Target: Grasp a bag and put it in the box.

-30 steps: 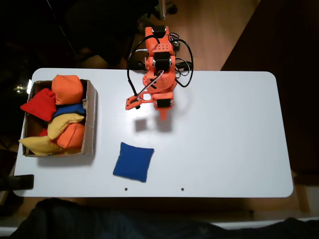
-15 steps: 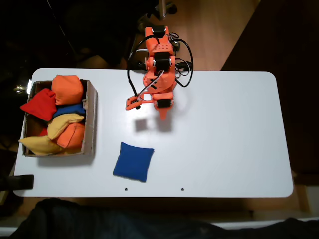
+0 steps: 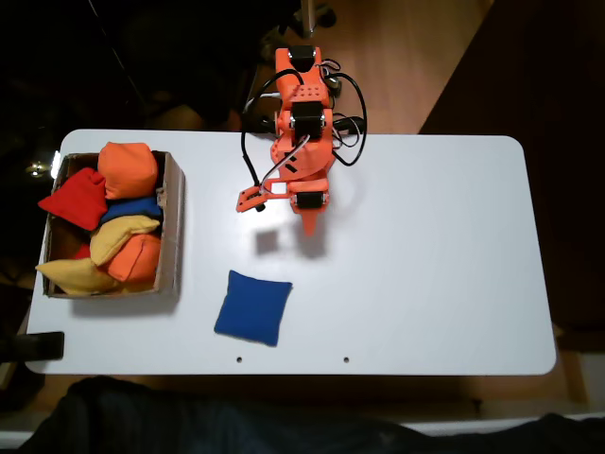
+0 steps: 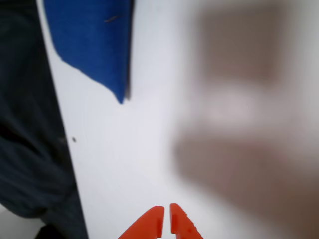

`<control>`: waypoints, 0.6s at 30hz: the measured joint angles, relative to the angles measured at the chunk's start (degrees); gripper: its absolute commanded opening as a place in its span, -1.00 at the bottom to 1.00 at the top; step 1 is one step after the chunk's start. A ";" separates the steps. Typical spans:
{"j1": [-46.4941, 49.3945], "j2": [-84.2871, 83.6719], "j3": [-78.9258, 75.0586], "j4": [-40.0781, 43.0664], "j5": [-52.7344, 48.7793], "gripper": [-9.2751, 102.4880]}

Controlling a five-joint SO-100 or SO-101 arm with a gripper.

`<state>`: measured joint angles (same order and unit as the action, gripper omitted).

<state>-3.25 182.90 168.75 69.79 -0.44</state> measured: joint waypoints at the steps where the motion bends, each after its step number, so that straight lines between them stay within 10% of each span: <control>1: 0.00 -0.70 0.00 -1.05 0.09 -0.84; 18: 2.02 -10.81 -3.25 -10.37 1.67 -0.84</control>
<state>-1.23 172.09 165.50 59.41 1.23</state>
